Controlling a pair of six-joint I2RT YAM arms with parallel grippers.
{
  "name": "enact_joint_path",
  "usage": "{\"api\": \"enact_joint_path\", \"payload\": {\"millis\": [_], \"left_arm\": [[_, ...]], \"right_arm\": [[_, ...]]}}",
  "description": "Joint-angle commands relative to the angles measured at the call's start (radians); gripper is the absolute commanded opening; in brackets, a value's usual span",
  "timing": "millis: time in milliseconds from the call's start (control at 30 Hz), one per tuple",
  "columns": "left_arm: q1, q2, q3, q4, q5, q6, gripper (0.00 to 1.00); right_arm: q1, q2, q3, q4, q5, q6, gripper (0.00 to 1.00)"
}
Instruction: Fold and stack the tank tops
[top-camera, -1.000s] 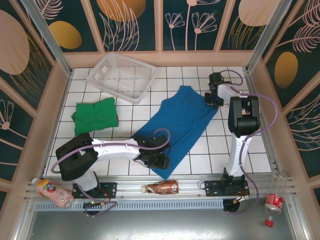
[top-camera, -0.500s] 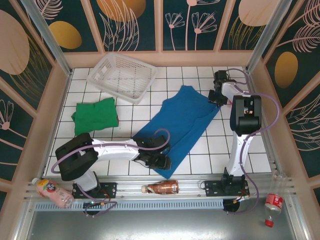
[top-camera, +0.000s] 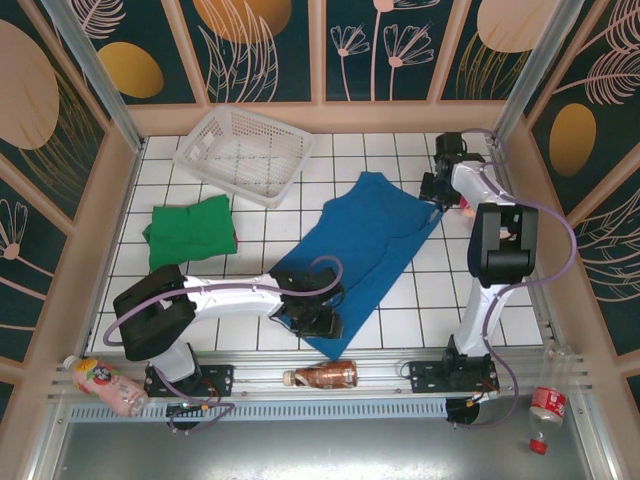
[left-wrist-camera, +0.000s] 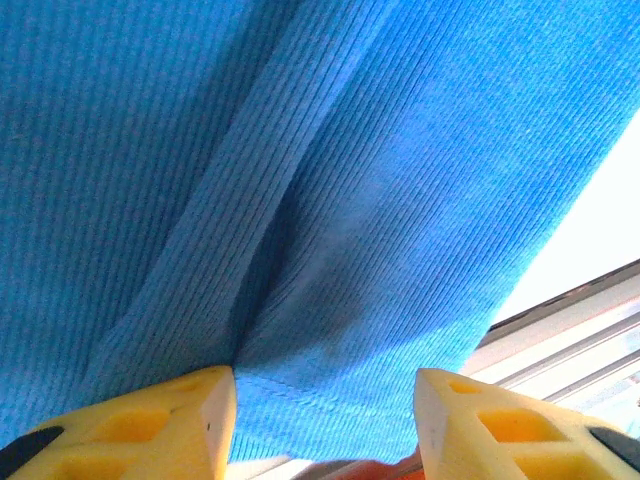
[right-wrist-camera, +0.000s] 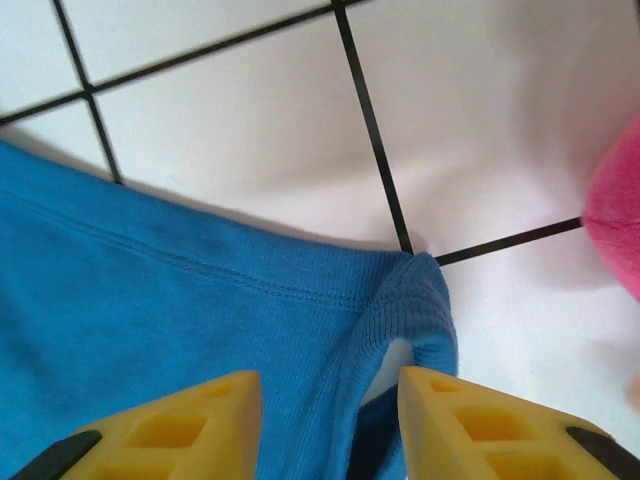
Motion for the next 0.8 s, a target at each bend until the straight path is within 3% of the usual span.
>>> {"api": "enact_joint_path", "payload": {"millis": [0, 133, 300, 533, 767], "left_arm": [[0.014, -0.041, 0.074, -0.152, -0.057, 0.011, 0.52], [0.070, -0.057, 0.116, -0.194, -0.100, 0.058, 0.52], [0.177, -0.056, 0.138, -0.217, -0.165, 0.143, 0.53], [0.341, -0.087, 0.094, -0.218, -0.307, 0.206, 0.56], [0.441, -0.136, 0.011, -0.179, -0.369, 0.245, 0.56]], "right_arm": [[-0.007, -0.078, -0.036, -0.007, -0.104, 0.018, 0.40], [0.021, -0.134, -0.131, 0.052, -0.257, 0.043, 0.35], [0.147, -0.148, -0.228, 0.140, -0.388, 0.054, 0.34], [0.282, -0.061, -0.271, 0.337, -0.385, 0.078, 0.35], [0.298, 0.023, -0.309, 0.369, -0.340, 0.073, 0.35]]}}
